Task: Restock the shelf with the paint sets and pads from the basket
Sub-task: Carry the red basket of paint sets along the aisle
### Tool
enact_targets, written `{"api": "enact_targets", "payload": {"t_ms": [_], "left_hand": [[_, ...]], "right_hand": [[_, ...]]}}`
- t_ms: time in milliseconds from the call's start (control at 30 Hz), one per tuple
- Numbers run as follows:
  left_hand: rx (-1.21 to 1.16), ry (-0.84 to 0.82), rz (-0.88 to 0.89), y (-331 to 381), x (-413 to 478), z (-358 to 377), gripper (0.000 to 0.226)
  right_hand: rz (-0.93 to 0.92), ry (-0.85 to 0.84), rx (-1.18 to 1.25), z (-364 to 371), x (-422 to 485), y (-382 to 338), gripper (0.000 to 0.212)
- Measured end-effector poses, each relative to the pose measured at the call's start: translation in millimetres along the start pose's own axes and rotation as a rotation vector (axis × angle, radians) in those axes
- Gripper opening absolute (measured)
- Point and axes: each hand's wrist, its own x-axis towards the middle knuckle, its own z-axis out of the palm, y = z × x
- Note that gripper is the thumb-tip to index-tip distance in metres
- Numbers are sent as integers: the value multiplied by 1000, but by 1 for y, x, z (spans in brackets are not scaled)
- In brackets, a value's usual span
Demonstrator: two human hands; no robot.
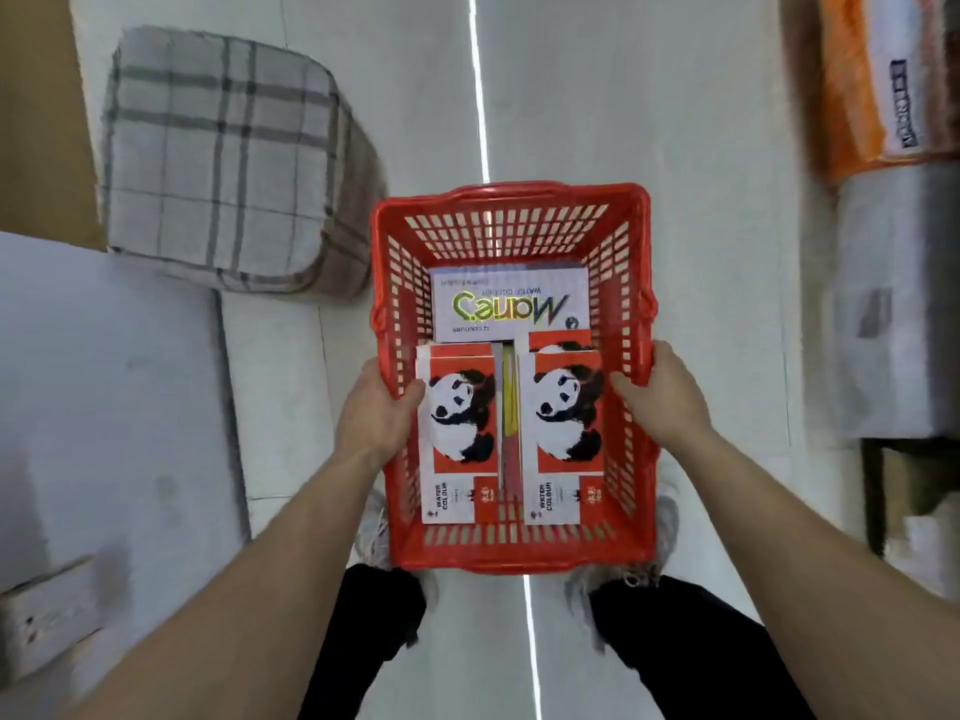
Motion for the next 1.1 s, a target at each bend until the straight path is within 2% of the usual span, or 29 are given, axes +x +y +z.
{"api": "enact_targets", "payload": {"t_ms": [100, 267, 500, 667, 900, 1100], "left_hand": [[-135, 76, 48, -20, 10, 20, 36], [-195, 178, 123, -27, 10, 27, 28], [-170, 197, 163, 15, -37, -10, 22], [-157, 187, 212, 94, -118, -88, 14], [-180, 197, 279, 245, -272, -225, 13], [-210, 262, 367, 368, -362, -327, 24]], "right_hand": [[-18, 51, 126, 23, 2, 19, 32], [-24, 133, 116, 31, 3, 28, 28], [-15, 182, 203, -19, -54, 5, 23], [-26, 220, 246, -116, -130, -42, 20], [-88, 234, 269, -309, -261, -138, 26], [-173, 300, 261, -447, -325, -225, 31]]}}
